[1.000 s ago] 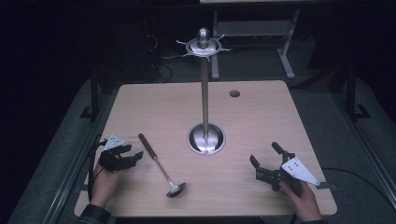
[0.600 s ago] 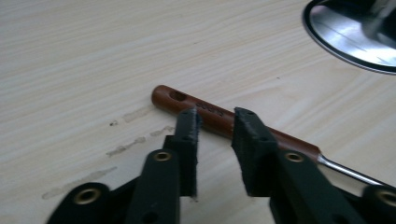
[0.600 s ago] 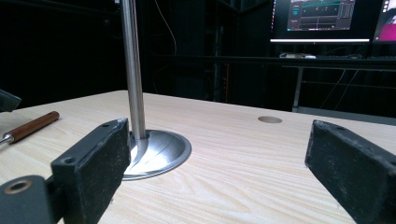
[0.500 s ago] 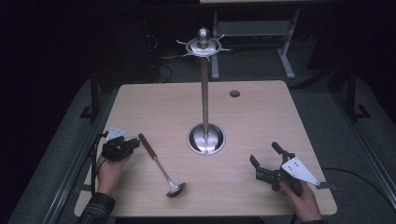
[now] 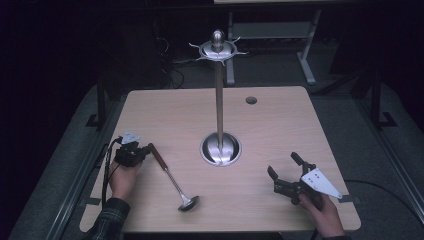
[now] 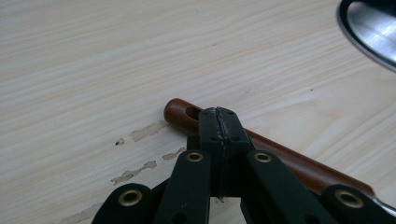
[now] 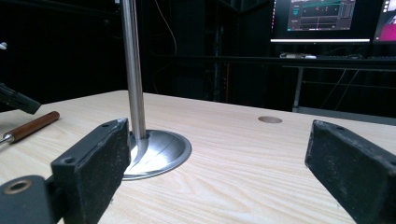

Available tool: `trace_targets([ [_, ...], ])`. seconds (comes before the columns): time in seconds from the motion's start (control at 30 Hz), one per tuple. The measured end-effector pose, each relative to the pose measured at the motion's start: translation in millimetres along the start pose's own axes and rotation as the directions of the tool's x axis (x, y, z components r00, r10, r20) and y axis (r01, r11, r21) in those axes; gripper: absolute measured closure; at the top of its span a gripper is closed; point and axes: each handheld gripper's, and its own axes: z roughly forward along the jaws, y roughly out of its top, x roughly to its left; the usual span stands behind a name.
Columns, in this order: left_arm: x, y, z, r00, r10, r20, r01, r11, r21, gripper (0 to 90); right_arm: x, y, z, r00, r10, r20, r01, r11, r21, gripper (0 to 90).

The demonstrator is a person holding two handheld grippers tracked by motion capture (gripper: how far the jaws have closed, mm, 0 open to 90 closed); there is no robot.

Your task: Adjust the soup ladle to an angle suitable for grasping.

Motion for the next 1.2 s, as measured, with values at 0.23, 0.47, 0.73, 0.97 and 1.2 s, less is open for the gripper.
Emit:
trace_targets([
  [0.23, -4.5, 0.0, 6.8, 0.9997, 0.02, 0.011, -0.02, 0.9995, 0.025, 89.9, 0.0, 0.0, 0.0, 1.0, -0.001, 0.0, 0.001, 1.0, 0.0, 6.3],
  [0.47, -10.5, 0.1, 9.8, 0.9988, 0.04, 0.029, -0.041, 0.9983, 0.041, 89.9, -0.1, 0.0, 0.0, 1.0, -0.001, 0.0, 0.001, 1.0, 0.0, 6.3],
  [0.73, -25.7, 2.2, 17.2, 0.9956, 0.066, 0.066, -0.069, 0.9966, 0.045, 89.9, -0.1, 0.0, -0.1, 1.0, 0.003, -0.001, -0.003, 1.0, 0.002, 6.3],
  [0.97, -43.9, 7.1, 24.0, 0.9885, 0.103, 0.111, -0.108, 0.993, 0.047, 89.9, -0.1, 0.0, -0.1, 1.0, 0.003, -0.001, -0.003, 1.0, 0.001, 6.3],
  [1.2, -61.4, 12.7, 29.0, 0.9776, 0.144, 0.154, -0.152, 0.9876, 0.04, 89.9, -0.1, 0.0, -0.1, 1.0, 0.002, -0.001, -0.002, 1.0, 0.001, 6.3],
])
